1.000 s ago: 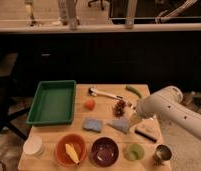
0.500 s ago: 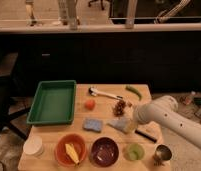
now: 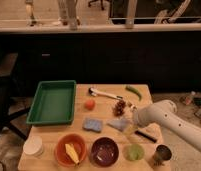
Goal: Place towel in tray
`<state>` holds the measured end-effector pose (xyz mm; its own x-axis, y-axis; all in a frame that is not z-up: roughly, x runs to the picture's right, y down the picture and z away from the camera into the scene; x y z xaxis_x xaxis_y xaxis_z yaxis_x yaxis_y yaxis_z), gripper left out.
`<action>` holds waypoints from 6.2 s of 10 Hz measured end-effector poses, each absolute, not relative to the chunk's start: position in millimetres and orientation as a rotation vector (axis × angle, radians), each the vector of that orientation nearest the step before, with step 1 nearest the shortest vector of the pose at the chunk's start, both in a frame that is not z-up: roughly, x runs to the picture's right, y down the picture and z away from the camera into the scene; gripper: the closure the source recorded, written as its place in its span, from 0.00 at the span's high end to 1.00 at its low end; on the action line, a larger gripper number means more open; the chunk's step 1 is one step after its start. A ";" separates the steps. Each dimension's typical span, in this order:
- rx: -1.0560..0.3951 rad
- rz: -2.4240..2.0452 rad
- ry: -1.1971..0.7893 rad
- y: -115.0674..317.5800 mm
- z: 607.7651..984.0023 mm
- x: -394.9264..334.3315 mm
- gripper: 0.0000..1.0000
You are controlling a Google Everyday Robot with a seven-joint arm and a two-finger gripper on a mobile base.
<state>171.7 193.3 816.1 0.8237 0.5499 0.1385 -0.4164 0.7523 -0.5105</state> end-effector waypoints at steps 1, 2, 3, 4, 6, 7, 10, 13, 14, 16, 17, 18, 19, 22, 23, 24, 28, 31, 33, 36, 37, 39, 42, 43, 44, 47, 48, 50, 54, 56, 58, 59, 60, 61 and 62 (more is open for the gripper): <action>-0.507 0.536 -0.289 200.0 820.8 171.7 0.80; -0.516 0.529 -0.283 203.0 823.3 170.3 0.80; -0.527 0.523 -0.268 207.3 827.3 168.3 0.80; -0.536 0.518 -0.254 210.2 830.3 166.6 0.80; -0.557 0.500 -0.234 216.1 835.8 162.3 0.80; -0.566 0.494 -0.227 217.8 837.8 161.4 0.80; -0.589 0.486 -0.206 222.7 842.7 161.4 0.72; -0.595 0.489 -0.201 223.6 843.6 162.8 0.41; -0.595 0.490 -0.200 223.8 843.3 163.3 0.30; -0.594 0.490 -0.201 223.2 842.5 163.1 0.12; -0.590 0.488 -0.201 222.6 841.4 163.2 0.03; -0.581 0.487 -0.202 219.9 838.8 163.1 0.00; -0.563 0.486 -0.205 214.1 832.4 162.4 0.00; -0.504 0.475 -0.217 186.6 808.7 155.6 0.00; -0.485 0.458 -0.222 176.4 803.4 147.2 0.00; -0.468 0.433 -0.223 167.5 800.0 137.6 0.00; -0.426 0.350 -0.236 136.6 800.8 94.8 0.00; -0.403 0.312 -0.252 120.6 797.8 76.4 0.00; -0.403 0.310 -0.252 120.5 797.8 75.8 0.00; -0.404 0.312 -0.252 120.9 797.7 76.4 0.00; -0.404 0.310 -0.249 121.8 798.0 76.6 0.00; -0.395 0.264 -0.242 112.3 805.4 65.9 0.00; -0.386 0.128 -0.282 74.7 833.9 38.9 0.00; -0.384 0.081 -0.299 62.9 841.2 30.6 0.00; -0.381 0.050 -0.310 53.5 843.4 25.7 0.00; -0.389 -0.039 -0.344 39.0 843.6 5.7 0.00; -0.395 -0.067 -0.358 36.6 844.7 -6.0 0.00; -0.404 -0.111 -0.384 34.6 847.5 -26.3 0.00; -0.420 -0.216 -0.452 36.9 846.8 -81.2 0.00; -0.421 -0.264 -0.485 37.1 842.0 -103.6 0.00; -0.433 -0.307 -0.517 41.6 840.7 -128.4 0.00; -0.440 -0.318 -0.523 44.5 842.8 -136.3 0.00; -0.452 -0.328 -0.527 50.8 848.4 -144.7 0.00; -0.466 -0.338 -0.534 58.2 854.1 -155.4 0.00; -0.475 -0.342 -0.538 62.3 857.3 -159.7 0.00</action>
